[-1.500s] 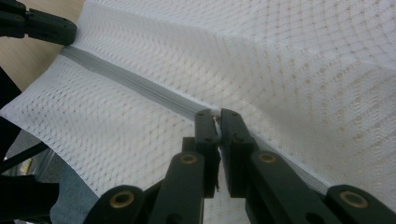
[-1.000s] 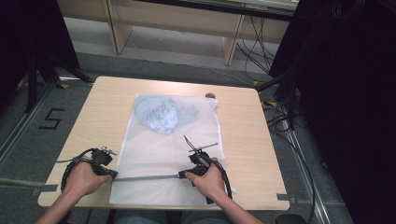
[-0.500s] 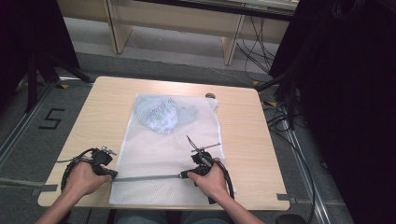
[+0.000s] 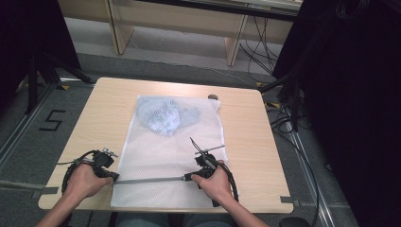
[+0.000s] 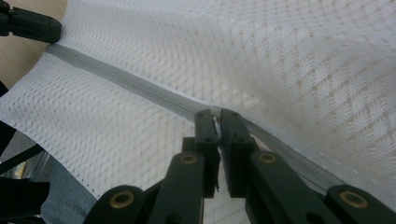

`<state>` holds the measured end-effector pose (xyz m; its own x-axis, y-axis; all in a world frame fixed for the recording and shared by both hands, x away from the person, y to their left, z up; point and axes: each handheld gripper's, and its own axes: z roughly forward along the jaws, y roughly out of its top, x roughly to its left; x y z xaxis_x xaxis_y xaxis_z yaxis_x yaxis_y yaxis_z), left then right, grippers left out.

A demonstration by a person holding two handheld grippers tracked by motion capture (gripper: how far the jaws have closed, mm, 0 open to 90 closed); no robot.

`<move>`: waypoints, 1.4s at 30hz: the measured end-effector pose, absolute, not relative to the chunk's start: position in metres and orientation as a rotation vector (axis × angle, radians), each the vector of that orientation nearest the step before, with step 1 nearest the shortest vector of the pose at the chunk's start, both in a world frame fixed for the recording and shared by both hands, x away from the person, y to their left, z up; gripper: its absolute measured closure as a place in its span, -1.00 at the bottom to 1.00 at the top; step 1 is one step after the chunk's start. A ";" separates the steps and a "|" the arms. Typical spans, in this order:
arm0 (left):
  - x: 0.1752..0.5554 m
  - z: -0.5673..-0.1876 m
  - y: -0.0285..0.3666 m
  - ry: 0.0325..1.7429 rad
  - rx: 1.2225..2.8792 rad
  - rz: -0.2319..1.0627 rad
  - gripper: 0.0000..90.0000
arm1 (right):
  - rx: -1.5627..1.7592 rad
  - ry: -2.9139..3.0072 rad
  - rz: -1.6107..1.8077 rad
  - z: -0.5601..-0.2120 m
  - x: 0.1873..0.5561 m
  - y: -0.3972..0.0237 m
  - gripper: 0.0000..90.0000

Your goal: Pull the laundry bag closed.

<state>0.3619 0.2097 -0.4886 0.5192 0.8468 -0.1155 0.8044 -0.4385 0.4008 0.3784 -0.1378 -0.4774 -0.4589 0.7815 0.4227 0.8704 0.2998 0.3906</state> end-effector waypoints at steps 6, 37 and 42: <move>0.362 -0.489 0.210 1.356 2.358 0.141 1.00 | -1.553 -2.400 -0.854 -0.477 0.378 -0.140 0.93; 0.363 -0.488 0.210 1.346 2.372 0.150 1.00 | -1.569 -2.411 -0.875 -0.475 0.379 -0.158 0.93; 0.362 -0.488 0.210 1.351 2.373 0.146 1.00 | -1.586 -2.399 -0.851 -0.475 0.378 -0.158 0.93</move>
<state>0.3625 0.2097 -0.4880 0.5259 0.8438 -0.1067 0.8014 -0.4496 0.3943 0.3781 -0.1577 -0.4746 -0.4335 0.8014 0.4122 0.8819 0.2833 0.3768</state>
